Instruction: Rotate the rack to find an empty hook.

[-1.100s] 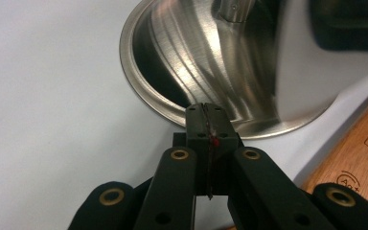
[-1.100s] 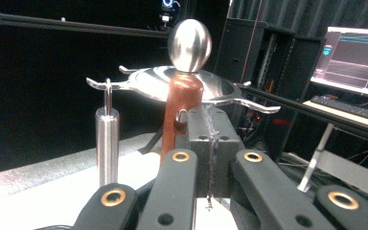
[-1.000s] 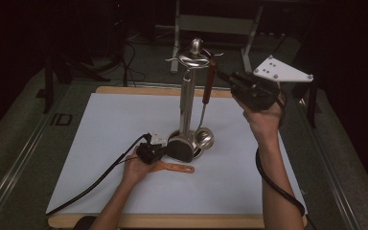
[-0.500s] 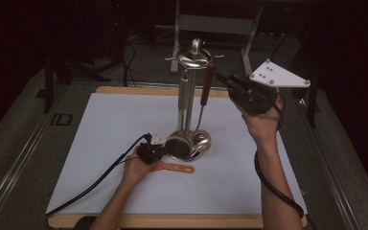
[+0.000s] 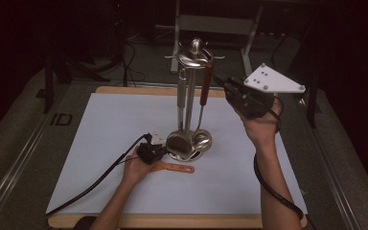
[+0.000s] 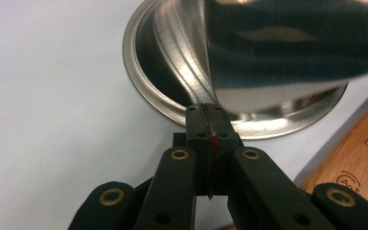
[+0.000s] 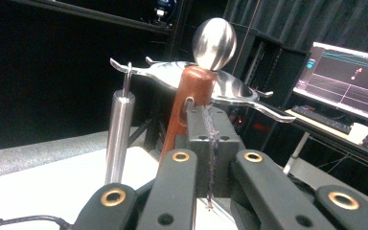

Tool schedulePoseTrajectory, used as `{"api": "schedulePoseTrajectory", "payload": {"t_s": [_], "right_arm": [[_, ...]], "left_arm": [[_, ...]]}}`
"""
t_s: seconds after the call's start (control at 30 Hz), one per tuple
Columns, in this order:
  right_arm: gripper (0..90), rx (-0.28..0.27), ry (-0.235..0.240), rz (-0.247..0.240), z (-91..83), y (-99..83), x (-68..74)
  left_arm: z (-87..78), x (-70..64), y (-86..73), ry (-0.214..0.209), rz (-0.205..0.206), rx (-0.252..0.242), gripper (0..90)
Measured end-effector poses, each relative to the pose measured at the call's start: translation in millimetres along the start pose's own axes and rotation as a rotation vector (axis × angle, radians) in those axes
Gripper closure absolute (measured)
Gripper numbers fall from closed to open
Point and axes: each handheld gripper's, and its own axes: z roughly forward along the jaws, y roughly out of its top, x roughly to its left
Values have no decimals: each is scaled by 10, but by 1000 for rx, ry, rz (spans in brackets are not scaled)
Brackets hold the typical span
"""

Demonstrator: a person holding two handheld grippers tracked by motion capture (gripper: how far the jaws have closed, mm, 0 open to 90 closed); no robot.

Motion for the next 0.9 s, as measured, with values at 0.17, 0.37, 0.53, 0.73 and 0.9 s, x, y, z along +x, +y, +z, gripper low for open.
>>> {"api": "schedulePoseTrajectory", "payload": {"t_s": [0.17,0.37,0.53,0.73,0.9], "right_arm": [[898,-1,4,1,5,2,1],[889,2,6,12,-12,-16,-47],[882,-3,22,18,-23,-32,-79],[858,4,26,25,-44,-74,-83],[822,16,12,39,-110,-170,-101]], "left_arm": [[0,1,0,-2,1,0,900],[1,7,-3,-4,-4,-4,900],[1,10,-7,-7,-16,-7,900],[-5,16,-14,-9,-25,-13,900],[-28,27,-20,-11,-24,-14,900]]}}
